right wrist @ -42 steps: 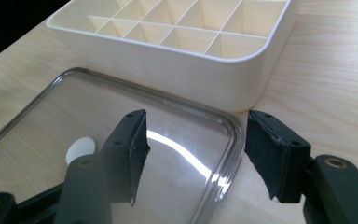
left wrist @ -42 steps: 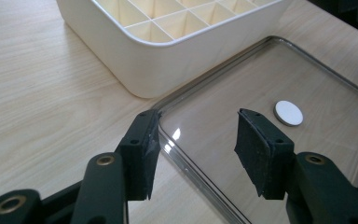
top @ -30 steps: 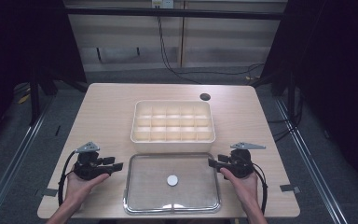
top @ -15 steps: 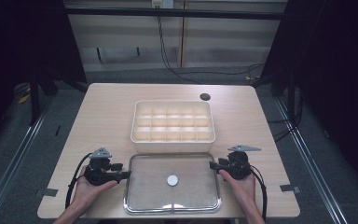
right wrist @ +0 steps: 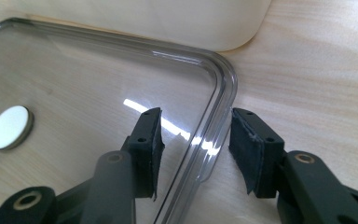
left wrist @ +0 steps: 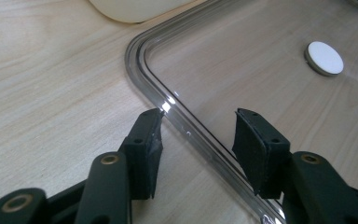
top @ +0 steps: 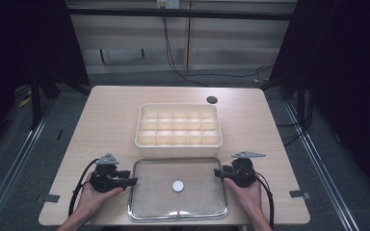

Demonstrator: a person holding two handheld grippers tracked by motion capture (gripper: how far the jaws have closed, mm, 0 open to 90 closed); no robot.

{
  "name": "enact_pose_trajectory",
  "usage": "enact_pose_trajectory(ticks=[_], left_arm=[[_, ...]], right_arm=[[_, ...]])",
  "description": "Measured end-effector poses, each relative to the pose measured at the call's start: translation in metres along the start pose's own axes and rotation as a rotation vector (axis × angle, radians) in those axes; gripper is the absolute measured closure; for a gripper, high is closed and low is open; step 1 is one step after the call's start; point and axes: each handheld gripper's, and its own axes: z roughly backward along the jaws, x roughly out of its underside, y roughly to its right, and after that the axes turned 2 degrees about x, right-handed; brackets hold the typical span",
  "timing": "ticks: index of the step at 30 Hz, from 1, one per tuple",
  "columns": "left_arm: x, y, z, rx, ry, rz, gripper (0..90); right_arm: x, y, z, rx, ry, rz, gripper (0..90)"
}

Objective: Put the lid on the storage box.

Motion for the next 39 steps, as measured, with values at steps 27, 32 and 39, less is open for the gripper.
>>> enact_pose_trajectory(ticks=[27, 32, 39], left_arm=[[0.000, 0.002, -0.001, 0.021, -0.004, 0.008, 56.0], [0.000, 0.002, -0.001, 0.025, -0.004, 0.009, 56.9], [0.001, 0.001, 0.000, 0.026, -0.004, 0.009, 56.6]], right_arm=[[0.010, 0.027, 0.010, -0.213, 0.121, -0.337, 68.5], [0.009, 0.027, 0.015, -0.245, 0.163, -0.327, 68.7], [0.009, 0.027, 0.016, -0.275, 0.169, -0.323, 68.2]])
